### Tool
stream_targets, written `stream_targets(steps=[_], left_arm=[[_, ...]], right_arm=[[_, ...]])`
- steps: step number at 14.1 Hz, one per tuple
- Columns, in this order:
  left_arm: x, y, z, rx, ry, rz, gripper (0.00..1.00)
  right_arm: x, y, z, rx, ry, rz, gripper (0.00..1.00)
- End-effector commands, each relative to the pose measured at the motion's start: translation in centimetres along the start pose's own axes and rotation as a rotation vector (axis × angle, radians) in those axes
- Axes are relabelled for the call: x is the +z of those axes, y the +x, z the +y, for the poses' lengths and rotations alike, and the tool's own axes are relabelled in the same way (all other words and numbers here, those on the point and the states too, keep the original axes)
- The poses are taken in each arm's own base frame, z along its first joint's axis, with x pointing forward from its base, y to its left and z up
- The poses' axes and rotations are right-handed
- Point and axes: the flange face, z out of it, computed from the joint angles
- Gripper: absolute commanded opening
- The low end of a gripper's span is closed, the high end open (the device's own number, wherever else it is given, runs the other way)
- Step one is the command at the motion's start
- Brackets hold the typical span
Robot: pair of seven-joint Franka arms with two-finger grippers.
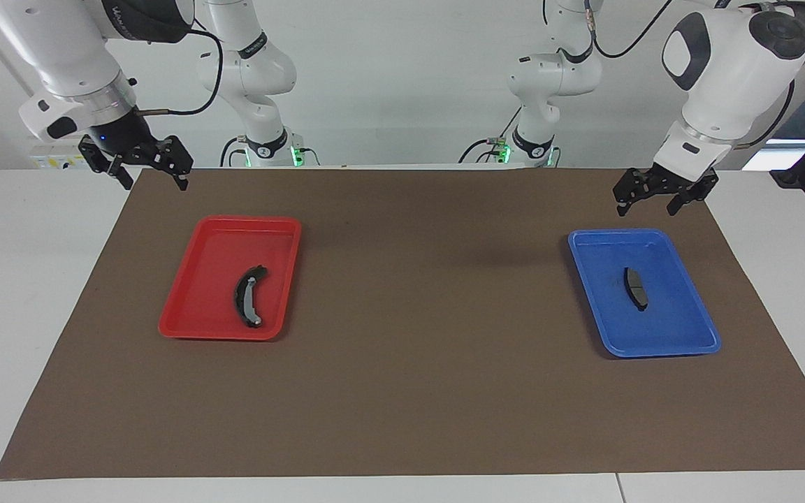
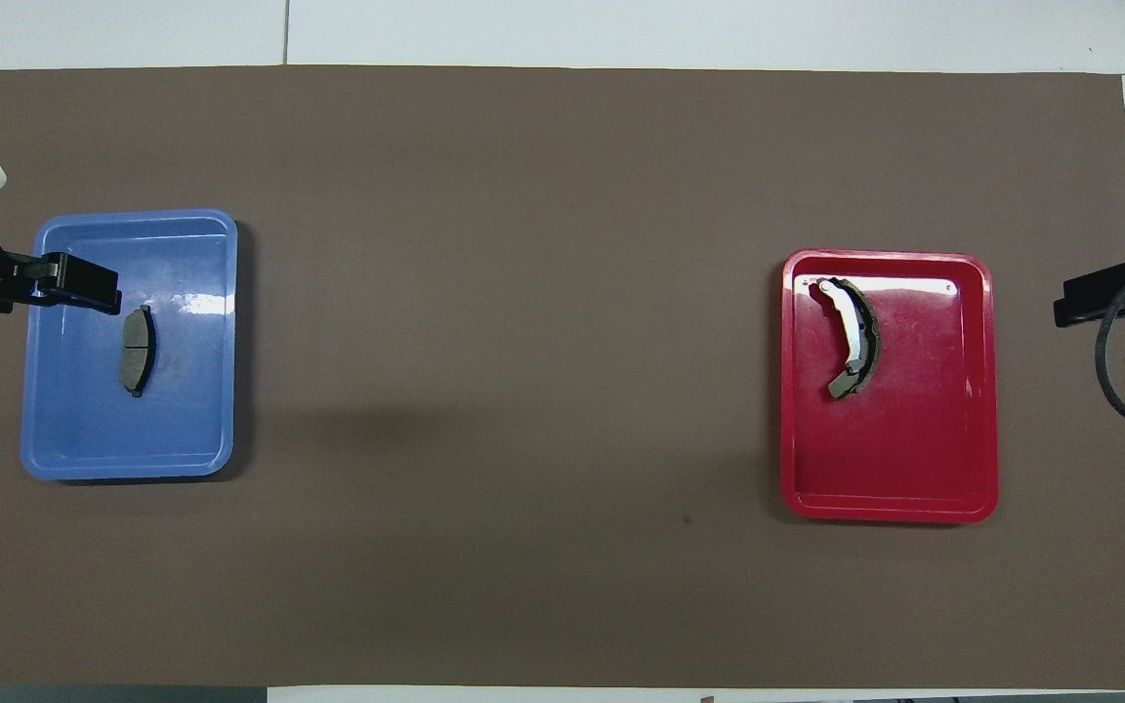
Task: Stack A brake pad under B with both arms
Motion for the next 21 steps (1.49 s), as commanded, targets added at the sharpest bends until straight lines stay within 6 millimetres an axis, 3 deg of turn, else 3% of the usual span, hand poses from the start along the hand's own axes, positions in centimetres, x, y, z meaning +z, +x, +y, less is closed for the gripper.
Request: stream_targets(steps=[1,4,15,17,21], left_arm=[[-1.3,-0.5,-0.6,-0.011,0.019,0.031,0.99],[-1.9,-1.4,-0.6,-0.015,0.02,0.03,0.99],[-1.6,-1.2,-0.8,-0.019,0.02,0.042,0.99],[-0.9,-1.0,-2.0,-0.036,0.022,0.09,0.99],[2.9,-0.3,-2.6,0.046,0.028,0.118,0.98]], right_arm=[[-0.4,-0.2,-0.1,-0.023,0.02,0.019,1.0],[-0.4,-0.2,-0.1,-0.021,0.02,0.018,1.0],[-0.2,-0.3,-0.7,-0.029,0.019,0.028,1.0],[1.2,-0.2,-1.5,-0.04,0.019,0.042,1.0],[8.1,-0.1,-3.0,-0.054,0.024,0.08,1.0]])
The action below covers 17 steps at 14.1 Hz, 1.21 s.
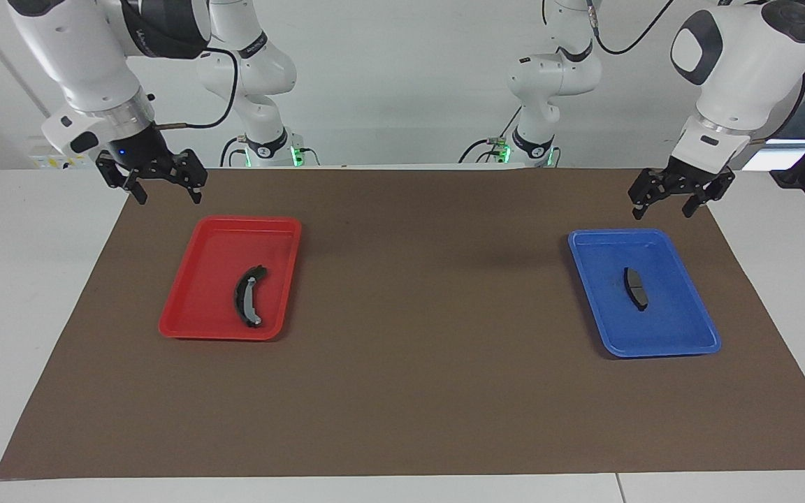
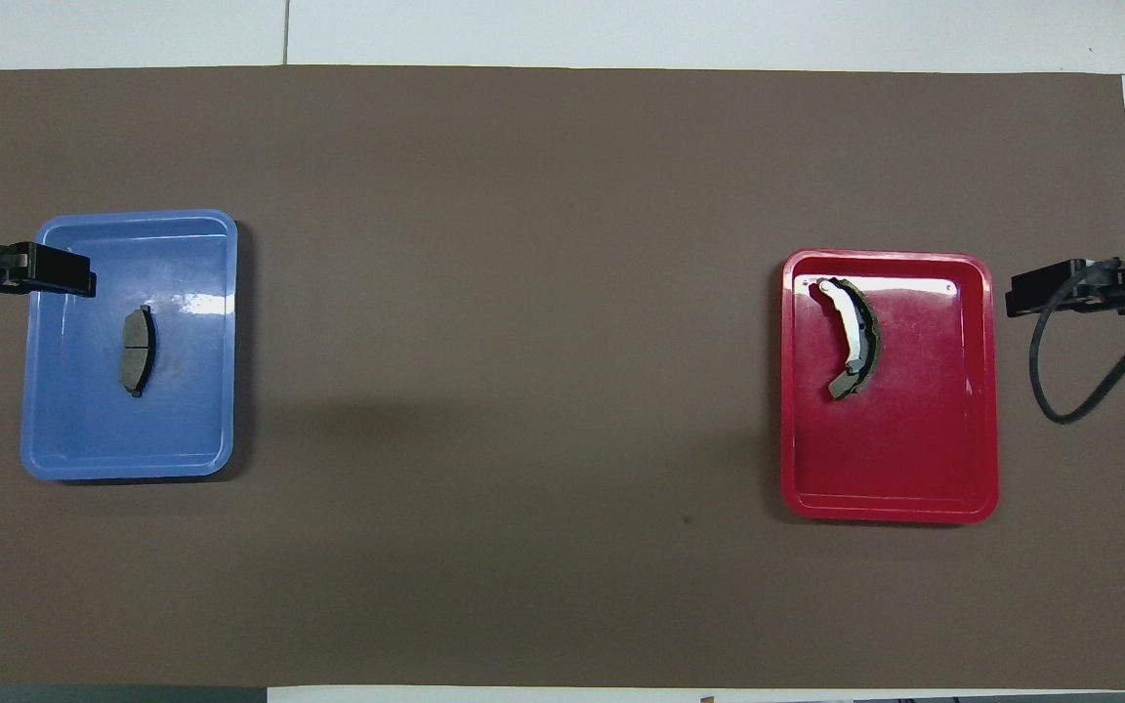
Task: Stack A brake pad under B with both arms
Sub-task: 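Grasp the dark pad with the left gripper while the right gripper grasps the silver pad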
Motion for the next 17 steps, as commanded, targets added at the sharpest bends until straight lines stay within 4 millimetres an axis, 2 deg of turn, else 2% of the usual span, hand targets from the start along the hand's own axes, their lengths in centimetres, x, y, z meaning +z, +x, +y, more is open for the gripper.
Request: stream_targets(steps=[1,4,5,6,8,10,12,14,16,17], left_arm=[[3.6,-0.6,-1.4,0.05,0.022,0.036,0.98],[9.9,0.2,-3.8,0.072,0.023,0.051,0.97],[11.9,0.8,-4.5,0.07,0.021,0.043,0.97],[13.7,1.3,-5.3,0.065,0.02,0.044,0.96],[17.5,1.0,-7.3,0.07,0.022,0.052,0.96],[20.5,0.2,-7.9,0.074,0.022,0.06,0.96],[22.9,-0.9,-7.7,0.076,0.019,0.057,0.94],[24.6,-2.2,-8.2,0.062,0.018,0.052,0.93],[25.6,-3.4,-8.6,0.065,0.016,0.039,0.92],[25.8,-3.7,-8.6,0.073,0.016,0.038,0.92]], right_arm=[[4.9,-1.2,-0.6,-0.006,0.02,0.024,1.0],[12.9,-0.2,-0.5,0.006,0.024,0.003,1.0],[14.5,-0.1,-0.6,0.007,0.023,0.019,1.0],[16.1,0.1,-2.2,-0.02,0.025,0.022,1.0],[19.2,0.6,-3.3,0.055,0.027,0.023,1.0],[20.8,0.4,-4.6,0.068,0.029,0.021,1.0],[23.0,0.4,-4.6,0.036,0.029,0.029,0.99],[25.0,0.6,-4.1,0.029,0.029,0.024,0.93],[26.4,0.6,-4.0,0.026,0.028,0.001,0.8],[26.5,0.6,-4.1,0.018,0.028,0.0,0.74]])
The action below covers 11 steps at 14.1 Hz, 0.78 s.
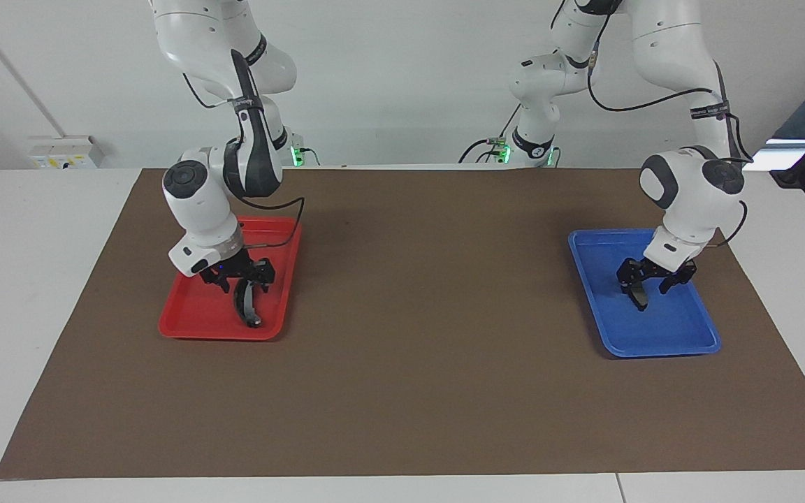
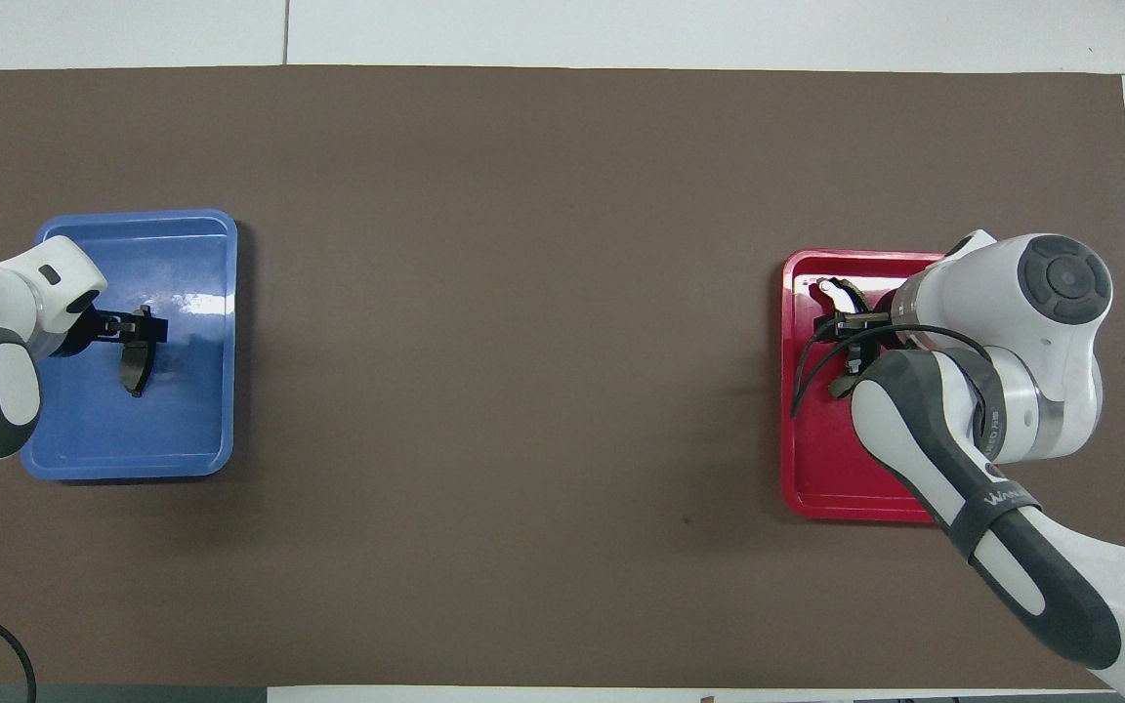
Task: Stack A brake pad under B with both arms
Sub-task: 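Grasp the dark pad with the left gripper while the right gripper grasps the silver pad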
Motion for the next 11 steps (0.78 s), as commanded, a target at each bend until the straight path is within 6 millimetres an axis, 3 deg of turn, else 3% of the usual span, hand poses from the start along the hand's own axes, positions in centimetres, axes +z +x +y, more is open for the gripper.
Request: stream_targets(steps=[1,5,6,9,11], left_arm=[[0.3,-1.7,-0.3,0.024,0.016,0.013,0.89],[1.3,-2.3,-0.3,0.019,0.014,0.012,0.85],[1.2,-2.3,-0.3,0.008,0.015,0.015,0.77],[1.1,-2.2,-0.4,0.005,0.014,0.01,0.25],[-0.8,-1.6,-0.6,0.008,0.025,0.039,0.09]], right_arm=[[0.6,0.0,0.4,-0.02,0.009,0.001,0.71],[0.7,-0.1,0.4,-0.022,0.009,-0.001,0.63],[0.7,-0.1,0.4,-0.02,0.009,-0.001,0.61],[0.6,-0.1,0.4,-0.02,0.009,-0.001,0.59],[0.7,-0.2,0.4,-0.02,0.008,-0.002,0.59]])
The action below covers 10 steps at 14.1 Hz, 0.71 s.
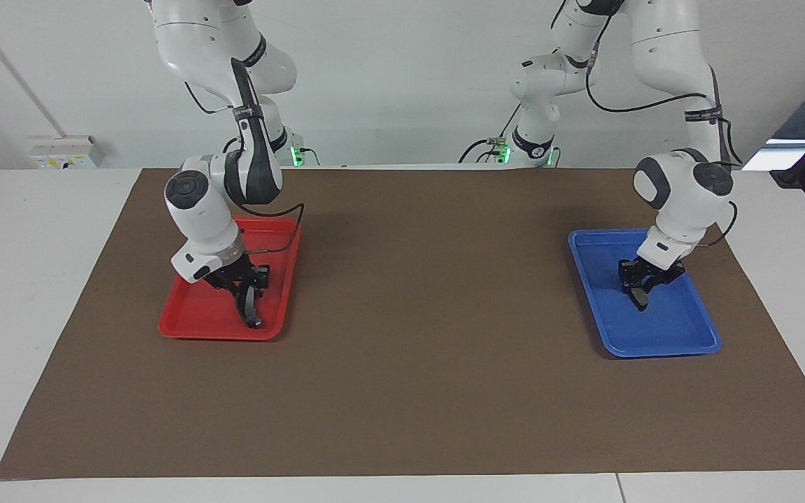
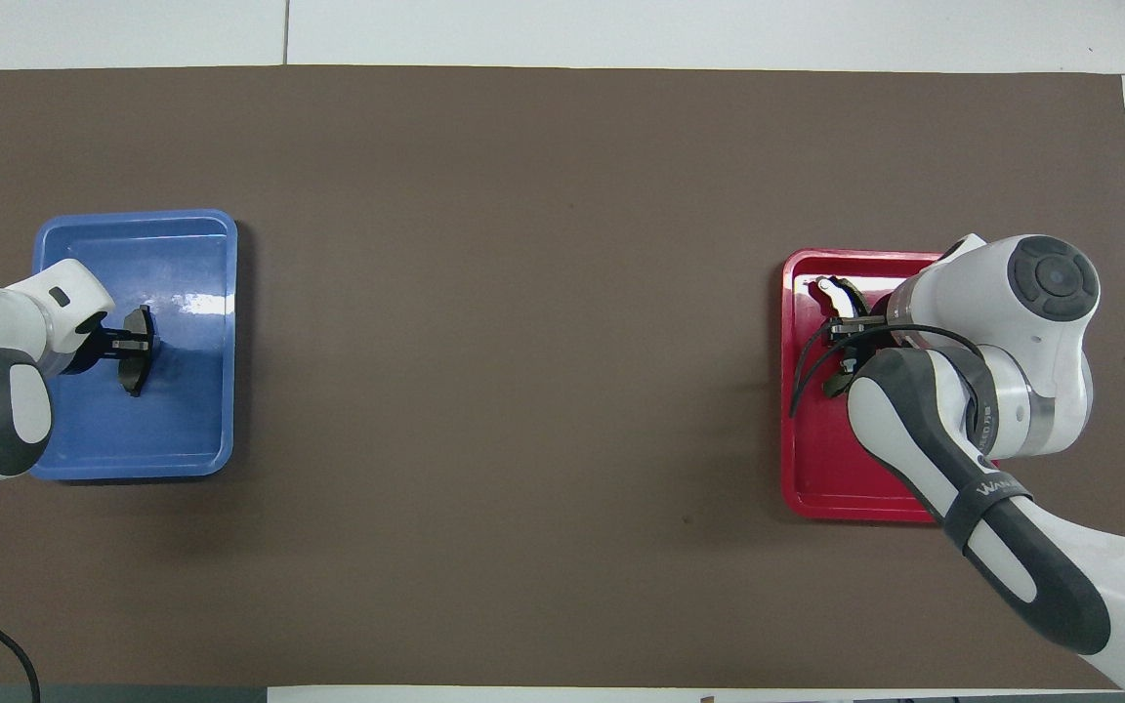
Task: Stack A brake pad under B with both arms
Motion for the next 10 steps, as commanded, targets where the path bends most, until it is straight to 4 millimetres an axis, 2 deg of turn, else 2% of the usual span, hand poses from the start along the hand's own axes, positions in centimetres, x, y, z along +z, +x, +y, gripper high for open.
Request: stream_targets(steps=[1,3,5,6,8,9,10], left_arm=[[-3.3,0.1,-0.4,0.003,0.027,0.041,0.09],[-6.4,0.7,0.2,0.01,0.024,0.019,0.09],[-9.1,1.2,2.3,0.029,0.018,-0.001,0.09],[-10.1,1.3,4.2,0.005,0.015,-0.005,0.09],[-11.0,1.7,8.9,-0.05,0.007,-0.025,0.08],[-11.6,2.3,11.9,-0.07,0.003,-0.029,0.08],[-11.9,2.5,14.9,-0.085,0.0,-0.037,0.06]], right_arm=[[0.0,-0.2,0.3,-0.015,0.009,0.01,0.58],[0.1,-0.3,0.4,-0.013,0.009,0.007,0.51],[0.1,-0.4,0.5,-0.013,0.009,0.007,0.43],[0.0,-0.4,0.5,-0.012,0.009,0.008,0.37],[0.1,-0.4,0.5,-0.013,0.007,0.004,0.17],[-0.2,-0.2,0.6,-0.013,0.007,-0.003,0.1],[-0.8,0.1,0.7,-0.012,0.007,-0.003,0.08]])
